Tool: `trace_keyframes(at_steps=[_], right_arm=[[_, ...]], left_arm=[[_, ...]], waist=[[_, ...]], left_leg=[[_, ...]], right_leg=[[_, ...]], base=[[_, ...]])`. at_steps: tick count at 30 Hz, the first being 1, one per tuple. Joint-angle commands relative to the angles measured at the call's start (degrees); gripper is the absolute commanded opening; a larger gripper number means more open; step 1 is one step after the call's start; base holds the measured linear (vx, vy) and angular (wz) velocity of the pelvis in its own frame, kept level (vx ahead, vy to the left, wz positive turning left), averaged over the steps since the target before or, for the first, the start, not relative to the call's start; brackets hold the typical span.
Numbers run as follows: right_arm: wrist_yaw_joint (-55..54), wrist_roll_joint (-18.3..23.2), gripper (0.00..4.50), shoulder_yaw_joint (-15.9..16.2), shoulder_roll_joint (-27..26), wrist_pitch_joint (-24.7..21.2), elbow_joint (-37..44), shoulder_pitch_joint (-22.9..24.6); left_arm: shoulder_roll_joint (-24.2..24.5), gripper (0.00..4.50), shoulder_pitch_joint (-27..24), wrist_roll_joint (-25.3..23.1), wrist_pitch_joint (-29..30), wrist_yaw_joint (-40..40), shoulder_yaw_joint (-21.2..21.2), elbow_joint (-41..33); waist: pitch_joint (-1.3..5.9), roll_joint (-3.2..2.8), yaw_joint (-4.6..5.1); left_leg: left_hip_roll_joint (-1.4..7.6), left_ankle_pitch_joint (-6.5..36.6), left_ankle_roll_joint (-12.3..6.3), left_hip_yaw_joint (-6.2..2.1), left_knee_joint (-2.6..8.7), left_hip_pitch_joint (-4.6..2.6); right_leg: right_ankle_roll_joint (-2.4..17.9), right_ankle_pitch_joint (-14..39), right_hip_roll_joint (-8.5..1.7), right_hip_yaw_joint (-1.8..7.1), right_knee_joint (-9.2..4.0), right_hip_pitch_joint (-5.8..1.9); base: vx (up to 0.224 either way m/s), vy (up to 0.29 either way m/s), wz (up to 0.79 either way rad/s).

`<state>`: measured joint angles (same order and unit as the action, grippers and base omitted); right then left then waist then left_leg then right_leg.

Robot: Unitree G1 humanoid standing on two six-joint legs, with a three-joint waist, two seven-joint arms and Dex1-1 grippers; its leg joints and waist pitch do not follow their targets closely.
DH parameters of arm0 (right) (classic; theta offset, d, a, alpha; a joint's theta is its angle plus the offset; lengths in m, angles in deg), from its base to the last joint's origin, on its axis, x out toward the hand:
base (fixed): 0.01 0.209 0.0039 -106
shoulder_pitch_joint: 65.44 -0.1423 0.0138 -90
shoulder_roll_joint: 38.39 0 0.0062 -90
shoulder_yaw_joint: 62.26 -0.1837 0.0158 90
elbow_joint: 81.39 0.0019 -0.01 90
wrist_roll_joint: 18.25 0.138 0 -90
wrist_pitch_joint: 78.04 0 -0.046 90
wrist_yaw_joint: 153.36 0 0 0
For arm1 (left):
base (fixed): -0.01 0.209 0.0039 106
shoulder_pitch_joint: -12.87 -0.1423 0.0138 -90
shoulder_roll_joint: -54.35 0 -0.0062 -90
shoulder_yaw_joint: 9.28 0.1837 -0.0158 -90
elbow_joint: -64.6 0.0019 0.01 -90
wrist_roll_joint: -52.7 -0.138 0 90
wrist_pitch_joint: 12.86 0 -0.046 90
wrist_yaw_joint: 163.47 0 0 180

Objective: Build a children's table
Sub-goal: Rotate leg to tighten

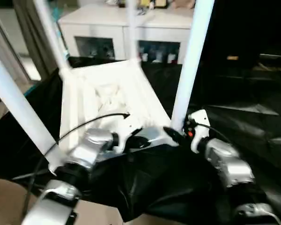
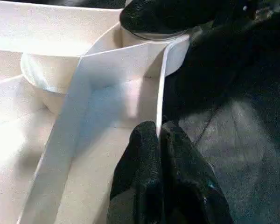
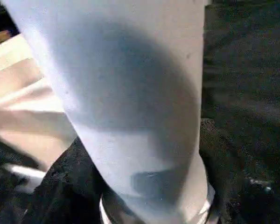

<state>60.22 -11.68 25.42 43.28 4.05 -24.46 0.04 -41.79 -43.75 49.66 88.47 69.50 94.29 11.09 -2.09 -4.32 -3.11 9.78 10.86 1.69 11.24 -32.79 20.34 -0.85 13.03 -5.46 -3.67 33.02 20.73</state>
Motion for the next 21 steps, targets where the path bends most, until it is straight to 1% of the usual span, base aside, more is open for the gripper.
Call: trace_keyframes(at_steps=[1,2,3,4,5,6,7,8,9,10,11,12,13,14,15,16,17,18,19,20,21], right_arm=[[1.2,-1.9,2.59,6.3,-5.4,-0.9,-3.7,1.2],[1.2,-2.0,2.59,6.5,-5.6,-0.7,-3.8,1.2],[2.1,-2.1,2.94,7.3,-6.3,0.0,-3.9,1.0],[3.3,-1.9,3.15,7.8,-6.7,0.4,-3.5,0.9],[3.4,-1.8,3.15,7.9,-6.8,0.5,-3.5,0.9],[4.8,-1.1,3.31,8.2,-7.0,0.1,-2.7,1.0],[6.1,-0.4,3.40,8.2,-6.9,-0.6,-1.8,1.2],[8.6,0.0,3.54,8.9,-5.9,-1.1,-0.3,1.6],[10.2,0.2,3.54,9.3,-5.1,-1.3,0.7,1.9],[10.2,0.2,3.75,9.3,-5.1,-1.3,0.7,1.9],[12.5,0.7,3.75,9.8,-3.9,-1.2,1.7,2.4],[15.8,1.5,3.75,10.2,-2.0,-1.5,3.2,2.9],[15.8,1.5,3.75,10.2,-2.0,-1.5,3.2,2.9],[18.9,2.6,3.75,10.4,-0.3,-2.0,4.3,3.2],[18.9,2.6,3.75,10.4,-0.3,-2.0,4.3,3.2],[22.6,3.8,3.75,10.6,2.1,-2.9,5.6,3.4],[22.6,3.8,3.75,10.6,2.1,-2.9,5.6,3.4],[24.3,4.1,3.75,10.6,3.4,-3.3,5.8,3.4],[26.4,4.5,3.75,10.6,4.9,-3.8,6.1,3.3],[31.5,4.7,3.75,10.4,8.6,-4.1,5.9,2.7],[32.8,4.6,3.75,10.1,9.6,-3.9,5.3,2.3]], left_arm=[[-5.0,0.00,1.9,0.1,0.3,-5.7,0.9,0.1],[-5.2,0.00,1.9,0.1,0.3,-5.6,1.1,0.0],[-5.9,0.00,1.8,-0.1,0.1,-5.3,1.6,0.0],[-6.3,0.00,1.8,-0.1,-0.1,-5.0,1.9,0.0],[-6.4,0.00,1.8,-0.1,-0.2,-5.0,1.9,0.0],[-6.6,0.00,1.8,0.0,-0.3,-4.6,2.1,-0.1],[-6.5,0.00,1.8,0.1,-0.5,-4.4,2.1,-0.1],[-5.7,0.00,1.7,0.5,-0.7,-2.9,2.1,-0.6],[-5.2,0.00,1.6,0.8,-0.7,-1.8,2.0,-0.9],[-5.2,0.00,1.6,0.8,-0.7,-1.8,2.0,-0.9],[-4.3,0.00,1.2,1.2,-1.0,0.1,2.1,-1.6],[-2.9,0.00,0.4,2.0,-1.3,3.4,2.4,-2.9],[-2.9,0.00,0.4,2.0,-1.3,3.4,2.4,-2.9],[-1.7,0.00,-0.2,2.5,-1.3,6.3,2.7,-4.0],[-1.7,0.00,-0.2,2.5,-1.3,6.3,2.7,-4.0],[-0.2,0.00,-1.1,3.2,-1.1,9.8,3.1,-5.5],[-0.2,0.00,-1.1,3.2,-1.1,9.8,3.1,-5.5],[0.7,0.00,-1.4,3.5,-0.8,11.5,3.4,-6.1],[1.7,0.00,-1.8,3.8,-0.5,13.5,3.8,-6.9],[4.6,0.00,-2.4,3.7,0.2,17.6,4.5,-7.8],[5.6,0.00,-2.5,3.6,0.4,18.6,4.6,-7.7]], waist=[[1.77,0.57,0.61],[1.71,0.26,0.59],[1.78,0.43,0.48],[1.76,0.64,0.51],[1.77,0.58,0.48],[1.82,0.72,0.39],[1.87,0.73,0.32],[1.88,0.86,0.31],[1.94,0.79,0.25],[2.21,0.80,0.03],[2.33,0.79,-0.05],[2.35,0.84,-0.21],[2.43,0.88,-0.36],[2.61,-0.45,-0.43],[2.66,0.09,-0.30],[3.07,0.55,-0.52],[3.49,0.22,-0.64],[3.49,0.22,-0.64],[4.03,0.66,-0.92],[4.08,0.76,-1.09],[4.23,0.81,-1.19]], left_leg=[[3.53,27.6,3.06,-2.94,5.45,-1.14],[3.52,27.6,2.94,-2.75,5.48,-1.13],[3.43,27.3,2.53,-2.62,5.36,-1.22],[3.40,26.6,1.97,-2.51,5.33,-1.03],[3.37,26.2,1.70,-2.48,5.32,-0.97],[3.36,25.2,1.20,-2.37,5.26,-0.92],[3.38,24.7,1.00,-2.32,5.22,-0.96],[3.43,23.7,0.56,-2.31,5.24,-0.76],[3.43,23.0,0.32,-2.35,5.25,-0.61],[3.57,20.8,-0.19,-2.25,5.23,-0.47],[3.56,18.9,-0.87,-2.10,5.07,-0.31],[3.57,17.8,-1.72,-1.98,4.93,-0.19],[3.56,17.2,-2.12,-1.89,4.79,-0.13],[3.67,15.6,-2.28,-1.89,4.63,-0.13],[3.71,15.1,-2.57,-1.82,4.63,-0.01],[3.60,11.2,-4.16,-1.72,4.01,0.28],[3.63,7.6,-5.64,-1.54,3.42,0.37],[3.63,7.6,-5.64,-1.54,3.42,0.37],[3.55,3.2,-7.50,-1.48,2.74,0.40],[3.26,0.3,-9.56,-1.39,2.23,0.75],[3.16,-0.3,-10.39,-1.36,1.96,0.83]], right_leg=[[8.0,27.2,-3.94,2.21,-5.45,-0.13],[8.8,24.9,-3.84,2.34,-5.45,0.02],[9.6,23.6,-3.89,2.54,-5.28,0.03],[10.2,22.8,-3.94,2.70,-5.20,-0.02],[10.4,22.8,-3.96,2.74,-5.17,-0.08],[10.5,22.6,-3.99,2.84,-5.17,-0.10],[10.6,22.3,-4.03,2.90,-5.17,-0.09],[10.7,21.7,-4.06,2.94,-5.09,-0.24],[10.8,21.1,-4.04,2.91,-4.97,-0.43],[11.0,18.3,-3.95,2.96,-4.65,-0.61],[11.8,15.3,-3.91,2.95,-4.41,-0.74],[12.2,14.4,-3.98,2.91,-4.38,-0.89],[12.3,13.9,-3.95,2.86,-4.27,-1.00],[13.1,11.8,-4.01,2.90,-3.89,-0.86],[13.3,10.3,-3.78,2.70,-3.95,-1.08],[14.7,3.9,-3.62,2.52,-3.04,-1.52],[15.8,-1.3,-3.65,2.39,-2.32,-1.48],[15.8,-1.3,-3.65,2.39,-2.32,-1.48],[17.0,-7.7,-3.53,2.17,-1.45,-1.66],[17.6,-12.2,-3.48,1.98,-1.05,-1.65],[17.8,-13.7,-3.50,1.95,-0.84,-1.64]], base=[[0.000,0.000,0.00],[0.000,0.000,0.00],[0.000,0.000,0.00],[0.000,0.000,0.00],[0.000,0.000,0.00],[0.000,0.000,0.00],[0.000,0.000,0.00],[0.000,0.000,0.00],[0.000,0.000,0.00],[0.000,0.000,0.00],[0.000,0.000,0.00],[0.000,0.000,0.00],[0.000,0.000,0.00],[0.000,0.000,0.00],[0.060,-0.017,-0.02],[0.069,-0.015,-0.02],[0.069,-0.015,-0.02],[0.077,-0.021,0.02],[0.073,-0.028,0.03],[0.073,-0.028,0.03],[0.055,-0.031,0.01]])
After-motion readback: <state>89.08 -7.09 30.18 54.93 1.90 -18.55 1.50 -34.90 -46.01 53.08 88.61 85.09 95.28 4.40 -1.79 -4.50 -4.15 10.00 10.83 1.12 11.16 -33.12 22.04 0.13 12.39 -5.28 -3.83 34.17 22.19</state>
